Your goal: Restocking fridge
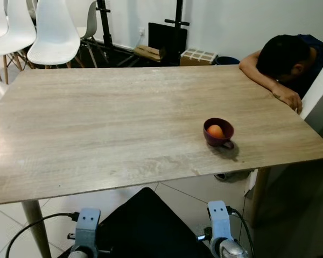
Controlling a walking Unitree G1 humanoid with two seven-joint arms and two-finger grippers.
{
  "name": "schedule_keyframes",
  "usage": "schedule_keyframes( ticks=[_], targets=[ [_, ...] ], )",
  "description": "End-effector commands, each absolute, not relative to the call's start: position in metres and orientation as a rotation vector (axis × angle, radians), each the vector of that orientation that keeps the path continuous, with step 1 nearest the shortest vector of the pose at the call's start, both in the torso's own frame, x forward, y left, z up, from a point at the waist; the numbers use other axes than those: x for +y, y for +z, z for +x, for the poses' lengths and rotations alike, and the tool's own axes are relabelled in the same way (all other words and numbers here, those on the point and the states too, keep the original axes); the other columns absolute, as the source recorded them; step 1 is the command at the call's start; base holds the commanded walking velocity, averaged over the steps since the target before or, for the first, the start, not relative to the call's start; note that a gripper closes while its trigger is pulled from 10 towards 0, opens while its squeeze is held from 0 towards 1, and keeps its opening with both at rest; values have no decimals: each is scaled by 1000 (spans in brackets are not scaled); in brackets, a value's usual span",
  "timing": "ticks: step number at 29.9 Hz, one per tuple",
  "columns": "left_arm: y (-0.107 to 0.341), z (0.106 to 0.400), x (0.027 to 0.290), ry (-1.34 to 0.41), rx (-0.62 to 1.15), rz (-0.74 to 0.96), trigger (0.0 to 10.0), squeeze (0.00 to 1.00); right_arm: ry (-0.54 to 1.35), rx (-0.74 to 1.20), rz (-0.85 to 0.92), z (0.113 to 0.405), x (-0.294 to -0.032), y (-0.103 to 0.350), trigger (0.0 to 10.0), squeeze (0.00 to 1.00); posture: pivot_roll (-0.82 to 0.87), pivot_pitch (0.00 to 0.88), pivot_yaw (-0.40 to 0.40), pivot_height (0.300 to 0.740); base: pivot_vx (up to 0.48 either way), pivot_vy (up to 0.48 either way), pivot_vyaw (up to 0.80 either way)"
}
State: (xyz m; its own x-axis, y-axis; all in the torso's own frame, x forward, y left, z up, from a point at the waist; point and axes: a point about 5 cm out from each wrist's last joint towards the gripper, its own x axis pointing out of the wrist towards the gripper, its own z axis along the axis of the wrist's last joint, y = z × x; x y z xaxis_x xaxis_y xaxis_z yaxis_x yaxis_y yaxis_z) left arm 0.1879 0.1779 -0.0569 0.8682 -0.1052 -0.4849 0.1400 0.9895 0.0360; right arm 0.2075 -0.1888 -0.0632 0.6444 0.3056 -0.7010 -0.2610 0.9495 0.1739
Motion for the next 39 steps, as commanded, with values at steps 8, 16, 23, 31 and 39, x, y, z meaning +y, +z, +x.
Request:
schedule_keyframes(
  ticks=[8,16,23,31,39],
  targets=[
    [-27,189,175,-349,261,47,10000,0,799,783,241,209,-211,-35,10000,0,-70,28,-29,731,0,0,0],
    [6,181,158,-725,212,-160,10000,0,1185,687,239,232,-217,20,10000,0,-76,26,-43,731,0,0,0],
    [46,171,147,-975,210,-255,10000,0,1372,351,445,249,-201,91,10000,0,-66,23,-57,731,0,0,0],
    [109,198,140,-998,6,-315,10000,0,1425,-67,574,270,-186,170,10000,0,-64,22,-57,731,0,0,0],
    [148,263,161,-547,-124,-86,10000,0,1197,-125,365,300,-167,187,10000,0,-67,22,-64,731,0,0,0]
  ],
)
